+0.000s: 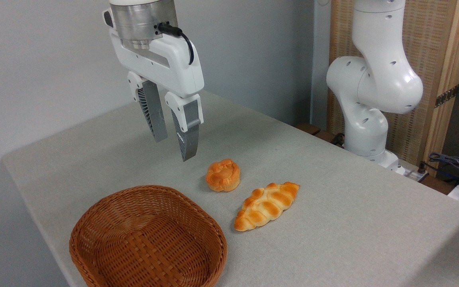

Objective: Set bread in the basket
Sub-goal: 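Lower the open gripper onto the round bread roll and close it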

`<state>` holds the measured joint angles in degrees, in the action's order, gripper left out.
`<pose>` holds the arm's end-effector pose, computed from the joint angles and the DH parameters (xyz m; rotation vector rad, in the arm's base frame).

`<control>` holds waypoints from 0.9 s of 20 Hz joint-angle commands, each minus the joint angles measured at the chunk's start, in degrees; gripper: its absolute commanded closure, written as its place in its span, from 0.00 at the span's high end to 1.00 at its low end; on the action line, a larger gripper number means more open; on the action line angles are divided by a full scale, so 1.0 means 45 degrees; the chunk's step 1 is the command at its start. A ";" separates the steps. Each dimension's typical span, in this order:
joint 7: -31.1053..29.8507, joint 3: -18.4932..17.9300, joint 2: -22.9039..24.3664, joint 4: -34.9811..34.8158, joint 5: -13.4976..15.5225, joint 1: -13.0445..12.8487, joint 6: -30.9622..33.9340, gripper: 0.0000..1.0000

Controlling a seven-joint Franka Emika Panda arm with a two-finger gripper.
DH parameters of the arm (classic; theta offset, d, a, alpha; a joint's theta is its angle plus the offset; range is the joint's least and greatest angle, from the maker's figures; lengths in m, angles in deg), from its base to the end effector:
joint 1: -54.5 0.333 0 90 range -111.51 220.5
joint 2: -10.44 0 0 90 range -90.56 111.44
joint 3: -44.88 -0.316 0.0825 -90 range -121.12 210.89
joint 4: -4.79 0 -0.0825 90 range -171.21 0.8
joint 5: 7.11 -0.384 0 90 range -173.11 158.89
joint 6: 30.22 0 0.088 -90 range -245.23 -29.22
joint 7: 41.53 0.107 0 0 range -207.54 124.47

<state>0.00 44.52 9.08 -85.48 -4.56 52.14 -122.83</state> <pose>0.5655 -0.0244 0.6131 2.8849 -1.1491 0.0483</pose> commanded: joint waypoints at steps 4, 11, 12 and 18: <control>0.0145 -0.0114 0.0653 -0.0739 0.0233 -0.0005 0.0267 1.00; 0.0204 -0.0036 0.1120 -0.1496 0.0233 -0.0005 0.0150 1.00; 0.0204 -0.0036 0.1547 -0.2138 0.0233 -0.0024 -0.0025 1.00; 0.0223 0.0023 0.3230 -0.5520 0.0214 -0.0882 -0.1666 1.00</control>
<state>0.04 44.79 18.25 -101.13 -4.55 50.52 -126.34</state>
